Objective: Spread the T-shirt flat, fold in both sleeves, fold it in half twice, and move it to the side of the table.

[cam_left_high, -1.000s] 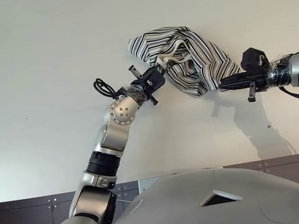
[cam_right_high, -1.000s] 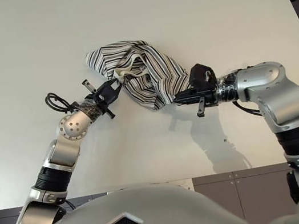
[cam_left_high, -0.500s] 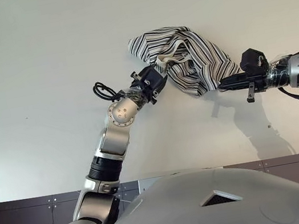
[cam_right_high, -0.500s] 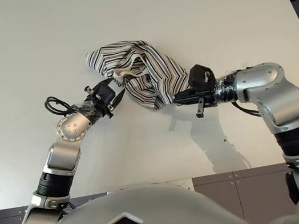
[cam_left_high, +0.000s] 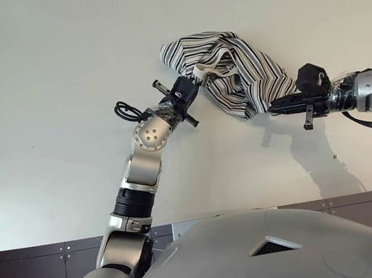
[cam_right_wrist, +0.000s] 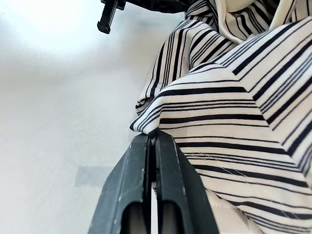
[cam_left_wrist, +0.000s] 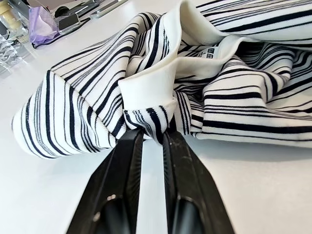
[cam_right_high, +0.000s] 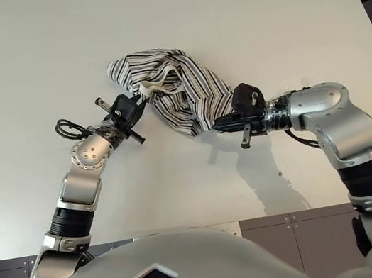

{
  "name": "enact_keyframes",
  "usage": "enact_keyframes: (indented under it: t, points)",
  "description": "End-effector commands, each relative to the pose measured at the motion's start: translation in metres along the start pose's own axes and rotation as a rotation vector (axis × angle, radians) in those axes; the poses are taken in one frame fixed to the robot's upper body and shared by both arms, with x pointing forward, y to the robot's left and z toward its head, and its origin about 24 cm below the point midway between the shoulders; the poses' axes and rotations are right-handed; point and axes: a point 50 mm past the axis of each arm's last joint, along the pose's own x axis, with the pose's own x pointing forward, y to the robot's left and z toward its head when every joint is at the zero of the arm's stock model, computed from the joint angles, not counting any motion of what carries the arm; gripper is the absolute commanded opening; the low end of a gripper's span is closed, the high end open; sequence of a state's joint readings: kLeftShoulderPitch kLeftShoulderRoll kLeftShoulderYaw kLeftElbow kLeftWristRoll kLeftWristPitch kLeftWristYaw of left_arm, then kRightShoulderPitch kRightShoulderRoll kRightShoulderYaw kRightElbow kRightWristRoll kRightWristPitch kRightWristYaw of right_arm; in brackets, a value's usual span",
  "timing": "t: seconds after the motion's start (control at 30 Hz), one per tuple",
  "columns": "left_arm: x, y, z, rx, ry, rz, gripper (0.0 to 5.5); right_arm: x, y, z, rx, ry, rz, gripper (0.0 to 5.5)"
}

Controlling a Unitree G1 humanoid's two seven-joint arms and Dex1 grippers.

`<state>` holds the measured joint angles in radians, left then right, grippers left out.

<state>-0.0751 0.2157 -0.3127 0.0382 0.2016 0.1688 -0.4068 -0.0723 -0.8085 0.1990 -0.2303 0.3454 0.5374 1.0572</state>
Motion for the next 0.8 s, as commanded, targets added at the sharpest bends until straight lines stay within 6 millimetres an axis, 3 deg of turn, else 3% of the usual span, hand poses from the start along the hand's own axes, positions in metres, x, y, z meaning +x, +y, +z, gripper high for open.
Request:
enact_keyframes:
  t: [0.03,0.37,0.47,0.63,0.8]
  points:
    - [0.005,0.005,0.001,0.020,-0.013,0.007,0.19,0.001,0.001,0.003,-0.024,-0.006,-0.004,0.10]
    - [-0.007,0.022,0.010,0.154,-0.075,-0.020,0.13,-0.009,-0.007,-0.003,-0.033,0.013,-0.032,0.10]
    - [-0.028,0.036,0.014,0.236,-0.094,-0.047,0.13,-0.025,-0.023,-0.004,-0.010,0.002,-0.104,0.10]
    - [-0.046,0.048,0.026,0.309,-0.130,-0.104,0.13,-0.051,-0.037,0.018,0.126,-0.231,-0.098,0.10]
    - [-0.068,0.052,0.037,0.379,-0.160,-0.197,0.13,-0.059,-0.054,0.009,0.175,-0.203,-0.166,0.10]
